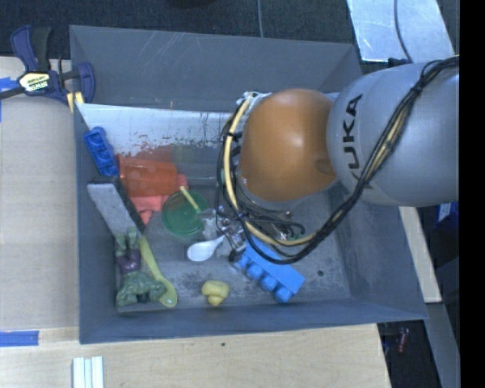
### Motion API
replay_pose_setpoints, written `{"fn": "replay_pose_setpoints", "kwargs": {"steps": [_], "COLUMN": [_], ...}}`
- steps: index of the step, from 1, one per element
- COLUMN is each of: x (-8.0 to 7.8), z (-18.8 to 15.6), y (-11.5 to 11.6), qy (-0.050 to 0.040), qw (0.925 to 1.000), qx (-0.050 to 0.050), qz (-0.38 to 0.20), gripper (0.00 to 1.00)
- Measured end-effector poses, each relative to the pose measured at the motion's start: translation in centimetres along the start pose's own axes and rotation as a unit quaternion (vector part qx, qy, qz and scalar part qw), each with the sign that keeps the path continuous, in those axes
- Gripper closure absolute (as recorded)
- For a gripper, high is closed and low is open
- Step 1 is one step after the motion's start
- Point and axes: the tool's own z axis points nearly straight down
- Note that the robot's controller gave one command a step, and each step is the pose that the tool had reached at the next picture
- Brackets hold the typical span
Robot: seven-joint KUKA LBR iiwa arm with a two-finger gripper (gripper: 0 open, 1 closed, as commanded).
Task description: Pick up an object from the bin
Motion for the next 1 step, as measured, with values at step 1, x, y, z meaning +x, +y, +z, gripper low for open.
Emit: {"fn": "replay_pose_setpoints", "kwargs": {"steps": [1], "x": [-1.86], "z": [-5.79], "y": [-0.02], "qy": [0.0002], "qw": [0.9996], "qx": [-0.001], "qz": [0.027], "gripper": [1.0]}}
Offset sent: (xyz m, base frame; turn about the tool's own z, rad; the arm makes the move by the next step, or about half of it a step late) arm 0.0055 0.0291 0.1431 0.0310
